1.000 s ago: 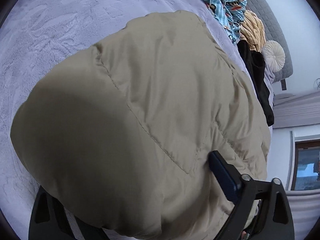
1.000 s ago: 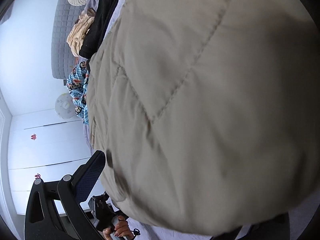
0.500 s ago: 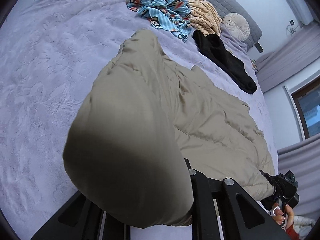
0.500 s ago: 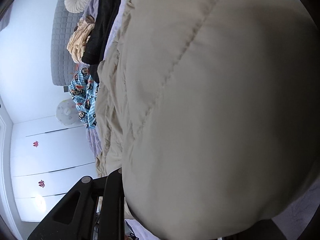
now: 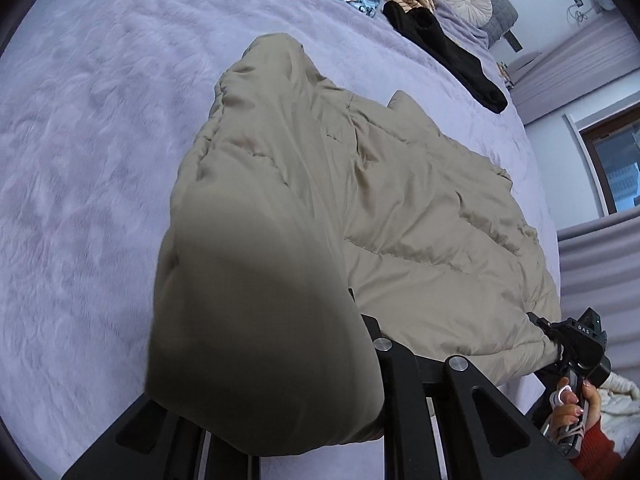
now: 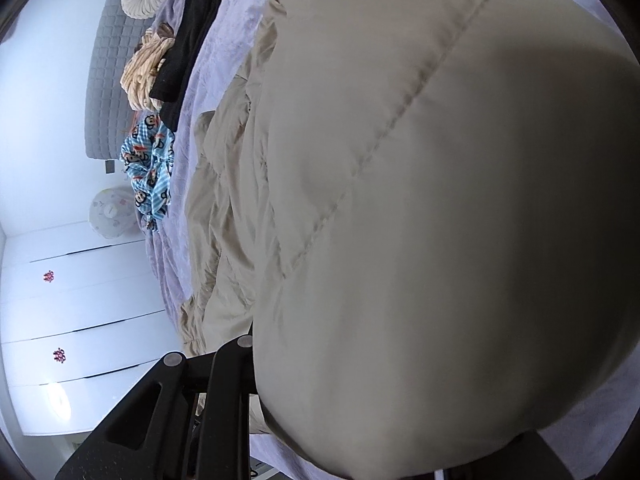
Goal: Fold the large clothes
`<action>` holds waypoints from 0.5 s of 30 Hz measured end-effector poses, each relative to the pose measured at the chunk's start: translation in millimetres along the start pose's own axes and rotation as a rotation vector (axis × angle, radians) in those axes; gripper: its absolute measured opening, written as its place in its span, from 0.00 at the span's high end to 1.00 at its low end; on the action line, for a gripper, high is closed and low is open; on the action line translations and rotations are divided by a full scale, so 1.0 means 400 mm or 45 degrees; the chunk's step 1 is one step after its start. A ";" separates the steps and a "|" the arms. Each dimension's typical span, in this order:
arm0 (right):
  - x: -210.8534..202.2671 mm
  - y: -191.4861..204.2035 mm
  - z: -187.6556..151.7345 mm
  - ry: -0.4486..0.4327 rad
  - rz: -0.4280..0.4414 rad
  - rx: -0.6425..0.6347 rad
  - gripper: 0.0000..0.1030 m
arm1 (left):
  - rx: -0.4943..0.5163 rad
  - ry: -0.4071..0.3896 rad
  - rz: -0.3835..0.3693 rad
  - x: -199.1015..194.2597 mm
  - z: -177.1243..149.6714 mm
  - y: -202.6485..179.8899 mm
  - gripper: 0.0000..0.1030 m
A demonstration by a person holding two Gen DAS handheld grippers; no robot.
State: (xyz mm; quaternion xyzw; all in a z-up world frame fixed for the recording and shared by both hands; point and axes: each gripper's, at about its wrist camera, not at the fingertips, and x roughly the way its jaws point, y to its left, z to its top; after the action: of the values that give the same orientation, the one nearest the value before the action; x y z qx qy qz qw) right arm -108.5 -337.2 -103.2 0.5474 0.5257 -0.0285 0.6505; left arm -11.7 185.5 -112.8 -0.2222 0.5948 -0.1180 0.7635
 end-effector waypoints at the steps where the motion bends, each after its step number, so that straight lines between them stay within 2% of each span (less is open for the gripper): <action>1: -0.007 -0.017 -0.018 0.004 -0.013 0.006 0.76 | -0.012 0.007 0.006 -0.001 -0.024 0.009 0.82; 4: 0.003 -0.047 -0.028 0.022 -0.023 0.044 0.75 | -0.063 0.033 0.039 0.011 -0.078 0.035 0.82; 6: 0.006 -0.071 -0.033 0.044 -0.024 0.055 0.73 | -0.090 0.024 0.084 0.010 -0.102 0.044 0.76; 9: 0.002 -0.074 -0.029 0.062 -0.034 0.049 0.68 | -0.100 0.009 0.126 -0.014 -0.118 0.049 0.75; 11: -0.013 -0.067 -0.033 0.065 -0.079 0.016 0.60 | -0.102 -0.009 0.168 -0.044 -0.130 0.055 0.75; 15: -0.059 -0.055 -0.050 0.058 -0.164 -0.087 0.58 | -0.119 -0.039 0.254 -0.081 -0.147 0.076 0.75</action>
State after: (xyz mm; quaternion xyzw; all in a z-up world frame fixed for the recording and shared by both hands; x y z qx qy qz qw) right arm -145.6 -343.8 -98.2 0.4905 0.5754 -0.0400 0.6533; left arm -79.4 214.6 -111.2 -0.1990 0.6072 -0.0100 0.7691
